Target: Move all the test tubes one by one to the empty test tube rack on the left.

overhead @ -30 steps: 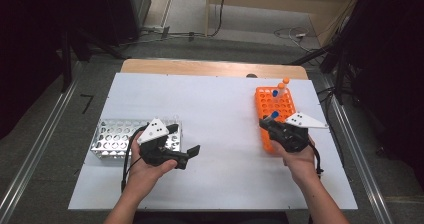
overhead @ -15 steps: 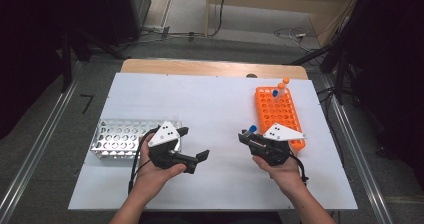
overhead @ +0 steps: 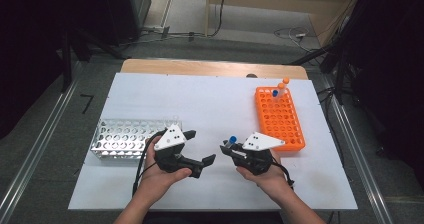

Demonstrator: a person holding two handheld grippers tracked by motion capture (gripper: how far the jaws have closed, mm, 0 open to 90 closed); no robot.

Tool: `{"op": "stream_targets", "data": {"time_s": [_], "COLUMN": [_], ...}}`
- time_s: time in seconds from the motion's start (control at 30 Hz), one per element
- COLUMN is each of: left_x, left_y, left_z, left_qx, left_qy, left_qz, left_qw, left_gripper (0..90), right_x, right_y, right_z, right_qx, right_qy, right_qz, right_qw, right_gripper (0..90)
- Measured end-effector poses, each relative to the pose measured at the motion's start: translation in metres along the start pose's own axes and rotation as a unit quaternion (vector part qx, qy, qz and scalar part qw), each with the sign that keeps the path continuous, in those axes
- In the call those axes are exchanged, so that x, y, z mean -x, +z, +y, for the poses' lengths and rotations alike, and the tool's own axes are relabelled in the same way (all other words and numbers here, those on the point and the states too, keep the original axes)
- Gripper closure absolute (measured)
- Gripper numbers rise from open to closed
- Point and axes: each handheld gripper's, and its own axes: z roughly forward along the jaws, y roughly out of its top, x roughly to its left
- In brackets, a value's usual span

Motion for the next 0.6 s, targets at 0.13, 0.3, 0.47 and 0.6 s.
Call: {"op": "stream_targets", "data": {"time_s": [0.13,0.3,0.47,0.6], "left_x": [0.003,0.006,0.01,0.015], "left_y": [0.003,0.005,0.008,0.011], "left_z": [0.0,0.0,0.0,0.001], "left_qx": [-0.002,0.003,0.008,0.005], "left_qy": [0.003,0.008,0.016,0.025], "left_qz": [-0.005,-0.01,-0.019,-0.023], "left_qw": [1.0,0.9999,0.9997,0.9994], "left_gripper": [6.8,16.5,32.4,47.0], "right_x": [-0.005,-0.012,-0.019,-0.024], "right_y": [0.004,0.008,0.011,0.011], "right_z": [0.0,-0.001,-0.001,0.003], "right_qx": [-0.003,-0.007,-0.014,-0.012], "right_qy": [-0.006,-0.016,-0.019,-0.026], "right_qz": [0.011,0.022,0.034,0.048], "right_qw": [0.9999,0.9996,0.9991,0.9984], "right_gripper": [74.7,74.7,74.7,74.7]}}
